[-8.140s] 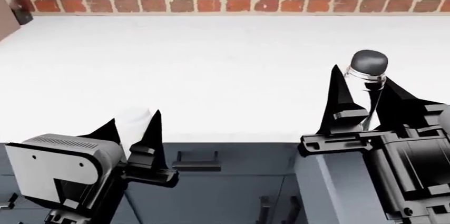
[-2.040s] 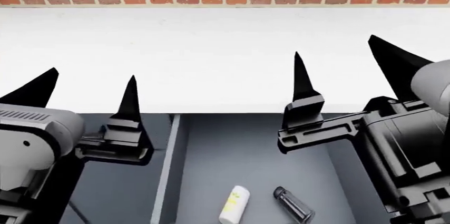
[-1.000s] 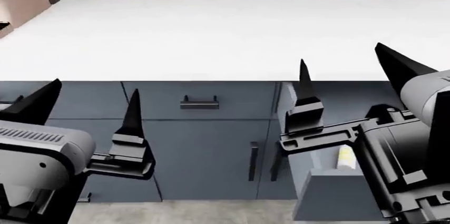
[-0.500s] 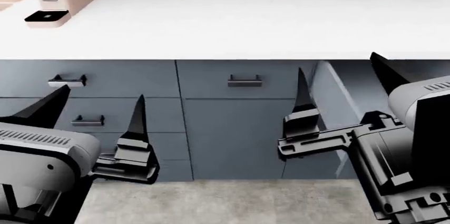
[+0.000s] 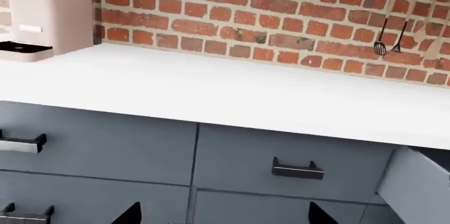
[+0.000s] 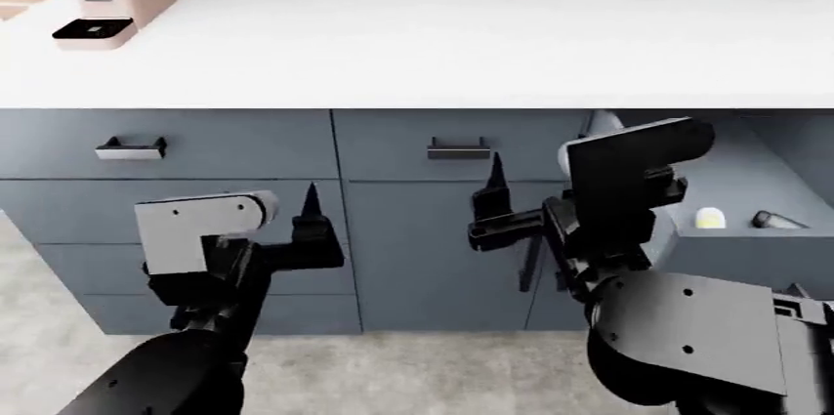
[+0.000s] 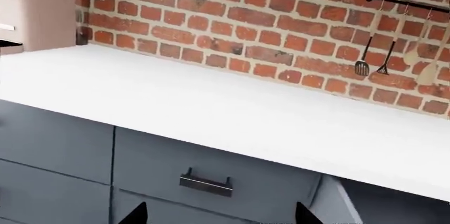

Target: Pick and place the shaker into the drawer. Then close the cabinet.

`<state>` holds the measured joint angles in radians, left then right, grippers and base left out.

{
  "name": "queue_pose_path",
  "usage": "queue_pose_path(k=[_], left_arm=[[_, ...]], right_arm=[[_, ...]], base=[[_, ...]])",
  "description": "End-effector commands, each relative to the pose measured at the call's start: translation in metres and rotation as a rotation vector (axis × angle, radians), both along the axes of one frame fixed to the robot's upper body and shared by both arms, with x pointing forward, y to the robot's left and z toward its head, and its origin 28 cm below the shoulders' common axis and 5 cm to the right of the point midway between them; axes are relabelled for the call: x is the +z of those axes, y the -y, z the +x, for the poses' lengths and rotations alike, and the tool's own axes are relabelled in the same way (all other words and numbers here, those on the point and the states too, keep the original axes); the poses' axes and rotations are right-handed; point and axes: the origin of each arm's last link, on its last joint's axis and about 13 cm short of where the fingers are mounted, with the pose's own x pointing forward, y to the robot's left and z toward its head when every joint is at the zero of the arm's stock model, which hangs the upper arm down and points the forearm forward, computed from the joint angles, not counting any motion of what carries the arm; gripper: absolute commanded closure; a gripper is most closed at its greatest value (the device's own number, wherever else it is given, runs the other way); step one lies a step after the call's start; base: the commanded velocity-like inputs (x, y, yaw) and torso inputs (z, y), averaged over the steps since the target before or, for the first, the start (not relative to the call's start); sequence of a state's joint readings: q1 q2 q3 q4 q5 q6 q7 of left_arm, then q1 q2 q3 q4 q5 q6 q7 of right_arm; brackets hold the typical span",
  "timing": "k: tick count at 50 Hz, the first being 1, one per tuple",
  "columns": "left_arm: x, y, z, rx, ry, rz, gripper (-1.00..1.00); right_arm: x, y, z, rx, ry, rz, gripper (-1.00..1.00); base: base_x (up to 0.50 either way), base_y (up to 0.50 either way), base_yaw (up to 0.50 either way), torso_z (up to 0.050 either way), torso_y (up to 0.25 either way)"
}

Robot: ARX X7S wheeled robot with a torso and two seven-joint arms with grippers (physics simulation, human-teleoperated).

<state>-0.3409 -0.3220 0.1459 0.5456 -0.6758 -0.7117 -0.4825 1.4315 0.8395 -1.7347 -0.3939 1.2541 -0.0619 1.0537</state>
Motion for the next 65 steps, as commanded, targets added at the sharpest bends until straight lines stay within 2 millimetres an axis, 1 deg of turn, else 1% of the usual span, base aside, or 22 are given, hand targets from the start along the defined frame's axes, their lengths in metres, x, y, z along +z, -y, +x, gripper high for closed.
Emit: queue_pose_path(k=[1, 7, 10, 12, 14, 19, 22, 24, 26, 30, 31, 32, 34, 35, 38, 43, 46, 51, 53, 60, 63, 65], left_arm=[[-0.067, -0.007, 0.039, 0.127, -0.012, 0.185, -1.00], [-0.088, -0.006, 0.055, 0.152, -0.079, 0.223, -1.00], [-0.095, -0.005, 0.062, 0.165, -0.105, 0.234, -1.00], [-0.098, -0.005, 0.067, 0.175, -0.122, 0.253, -1.00], [-0.106, -0.007, 0.069, 0.191, -0.141, 0.258, -1.00], [-0.115, -0.011, 0.071, 0.214, -0.191, 0.289, -1.00], [-0.121, -0.013, 0.071, 0.222, -0.218, 0.275, -1.00], [-0.130, -0.014, 0.066, 0.223, -0.243, 0.270, -1.00], [-0.143, -0.015, 0.060, 0.226, -0.280, 0.270, -1.00], [-0.170, -0.018, 0.042, 0.254, -0.347, 0.264, -1.00], [-0.170, -0.018, 0.042, 0.243, -0.345, 0.271, -1.00], [-0.171, -0.018, 0.042, 0.242, -0.348, 0.269, -1.00], [-0.179, -0.017, 0.044, 0.245, -0.346, 0.294, -1.00], [-0.183, -0.017, 0.044, 0.236, -0.345, 0.317, -1.00], [-0.183, -0.013, 0.044, 0.203, -0.339, 0.379, -1.00], [-0.186, -0.014, 0.045, 0.198, -0.381, 0.391, -1.00], [-0.190, -0.017, 0.045, 0.220, -0.410, 0.354, -1.00], [-0.188, -0.017, 0.047, 0.217, -0.438, 0.343, -1.00], [-0.192, -0.017, 0.046, 0.212, -0.457, 0.332, -1.00], [-0.190, -0.015, 0.043, 0.134, -0.494, 0.307, -1.00], [-0.197, -0.014, 0.042, 0.119, -0.507, 0.313, -1.00], [-0.198, -0.014, 0.041, 0.108, -0.498, 0.312, -1.00]], right_arm=[[-0.042, -0.004, 0.048, 0.014, -0.028, 0.070, -1.00], [-0.064, -0.010, 0.074, 0.012, -0.093, 0.162, -1.00], [-0.075, -0.015, 0.083, 0.005, -0.128, 0.202, -1.00], [-0.083, -0.018, 0.088, -0.004, -0.153, 0.229, -1.00], [-0.091, -0.021, 0.090, -0.008, -0.173, 0.244, -1.00], [-0.114, -0.026, 0.098, -0.031, -0.237, 0.310, -1.00], [-0.126, -0.030, 0.102, -0.044, -0.258, 0.349, -1.00], [-0.138, -0.032, 0.101, -0.058, -0.280, 0.350, -1.00], [-0.158, -0.032, 0.095, -0.081, -0.326, 0.339, -1.00], [-0.198, -0.029, 0.075, -0.149, -0.409, 0.354, -1.00], [-0.208, -0.029, 0.069, -0.164, -0.428, 0.362, -1.00], [-0.215, -0.029, 0.065, -0.174, -0.438, 0.368, -1.00], [-0.221, -0.028, 0.064, -0.188, -0.428, 0.388, -1.00], [-0.223, -0.028, 0.064, -0.198, -0.423, 0.405, -1.00], [-0.225, -0.027, 0.063, -0.212, -0.414, 0.424, -1.00], [-0.225, -0.023, 0.063, -0.237, -0.383, 0.419, -1.00], [-0.225, -0.020, 0.063, -0.260, -0.373, 0.431, -1.00], [-0.226, -0.021, 0.062, -0.249, -0.371, 0.395, -1.00], [-0.226, -0.020, 0.062, -0.248, -0.372, 0.388, -1.00], [-0.228, -0.021, 0.061, -0.186, -0.405, 0.371, -1.00], [-0.228, -0.021, 0.060, -0.171, -0.411, 0.361, -1.00], [-0.228, -0.020, 0.060, -0.172, -0.410, 0.362, -1.00]], base=[[0.00, 0.00, 0.00, 0.000, 0.000], [0.00, 0.00, 0.00, 0.000, 0.000], [0.00, 0.00, 0.00, 0.000, 0.000], [0.00, 0.00, 0.00, 0.000, 0.000], [0.00, 0.00, 0.00, 0.000, 0.000], [0.00, 0.00, 0.00, 0.000, 0.000], [0.00, 0.00, 0.00, 0.000, 0.000], [0.00, 0.00, 0.00, 0.000, 0.000], [0.00, 0.00, 0.00, 0.000, 0.000], [0.00, 0.00, 0.00, 0.000, 0.000], [0.00, 0.00, 0.00, 0.000, 0.000], [0.00, 0.00, 0.00, 0.000, 0.000], [0.00, 0.00, 0.00, 0.000, 0.000], [0.00, 0.00, 0.00, 0.000, 0.000], [0.00, 0.00, 0.00, 0.000, 0.000], [0.00, 0.00, 0.00, 0.000, 0.000], [0.00, 0.00, 0.00, 0.000, 0.000], [0.00, 0.00, 0.00, 0.000, 0.000], [0.00, 0.00, 0.00, 0.000, 0.000], [0.00, 0.00, 0.00, 0.000, 0.000], [0.00, 0.00, 0.00, 0.000, 0.000], [0.00, 0.00, 0.00, 0.000, 0.000]])
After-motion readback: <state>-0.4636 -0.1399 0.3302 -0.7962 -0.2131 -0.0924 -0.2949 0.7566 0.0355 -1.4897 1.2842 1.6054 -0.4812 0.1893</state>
